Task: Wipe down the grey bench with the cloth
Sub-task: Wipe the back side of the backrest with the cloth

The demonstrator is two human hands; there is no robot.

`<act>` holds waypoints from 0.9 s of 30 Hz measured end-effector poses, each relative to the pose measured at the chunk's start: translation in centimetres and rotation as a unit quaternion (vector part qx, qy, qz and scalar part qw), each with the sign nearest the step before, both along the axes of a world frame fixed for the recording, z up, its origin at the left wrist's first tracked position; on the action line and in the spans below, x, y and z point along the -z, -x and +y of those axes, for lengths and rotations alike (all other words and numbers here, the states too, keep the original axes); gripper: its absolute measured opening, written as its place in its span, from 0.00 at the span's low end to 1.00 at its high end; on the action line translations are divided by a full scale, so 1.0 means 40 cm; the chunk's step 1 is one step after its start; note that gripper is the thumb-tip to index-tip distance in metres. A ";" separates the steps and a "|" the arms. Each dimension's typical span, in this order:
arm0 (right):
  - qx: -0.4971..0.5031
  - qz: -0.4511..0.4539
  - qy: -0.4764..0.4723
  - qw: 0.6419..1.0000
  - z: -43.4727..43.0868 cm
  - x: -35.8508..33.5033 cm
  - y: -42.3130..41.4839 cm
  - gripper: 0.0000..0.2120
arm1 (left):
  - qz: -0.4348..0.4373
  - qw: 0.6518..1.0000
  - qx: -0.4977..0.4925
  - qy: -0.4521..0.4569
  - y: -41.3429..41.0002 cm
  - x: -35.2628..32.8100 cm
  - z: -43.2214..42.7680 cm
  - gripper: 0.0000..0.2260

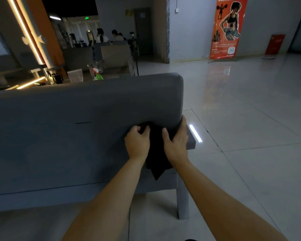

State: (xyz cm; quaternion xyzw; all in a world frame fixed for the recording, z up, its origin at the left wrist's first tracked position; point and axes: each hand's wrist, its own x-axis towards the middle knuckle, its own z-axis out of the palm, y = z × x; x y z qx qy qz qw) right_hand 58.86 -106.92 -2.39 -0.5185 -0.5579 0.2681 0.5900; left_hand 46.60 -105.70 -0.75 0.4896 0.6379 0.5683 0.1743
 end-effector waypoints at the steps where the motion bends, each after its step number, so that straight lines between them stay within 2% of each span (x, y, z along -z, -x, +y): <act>1: 0.003 -0.010 0.009 1.000 0.003 0.001 0.000 0.38 | -0.013 1.000 -0.018 0.015 0.028 0.029 -0.002 0.13; 4: 0.005 -0.020 0.001 1.000 0.011 0.012 -0.003 0.41 | -0.034 0.997 -0.056 0.041 0.087 0.083 -0.009 0.14; 7: 0.009 -0.020 0.004 1.000 0.012 0.014 -0.004 0.42 | -0.042 0.997 -0.056 0.031 0.076 0.080 -0.027 0.11; 12: 0.003 -0.012 0.010 1.000 0.003 -0.003 0.000 0.42 | 0.052 0.997 0.009 -0.062 -0.003 -0.021 -0.038 0.04; 16: -0.002 -0.001 -0.006 1.000 0.002 0.014 -0.003 0.40 | 0.079 0.996 0.007 -0.049 -0.007 -0.066 -0.004 0.07; 20: -0.006 -0.007 -0.012 1.000 0.003 0.019 -0.010 0.40 | 0.033 0.999 -0.025 -0.028 0.064 -0.011 0.009 0.12; 24: -0.020 0.010 0.031 0.999 0.009 0.011 -0.017 0.41 | 0.029 0.998 -0.062 -0.003 0.109 0.019 -0.001 0.12; 27: -0.014 0.017 0.052 0.998 0.012 0.004 -0.014 0.43 | 0.034 0.998 -0.058 -0.019 0.101 0.027 -0.018 0.11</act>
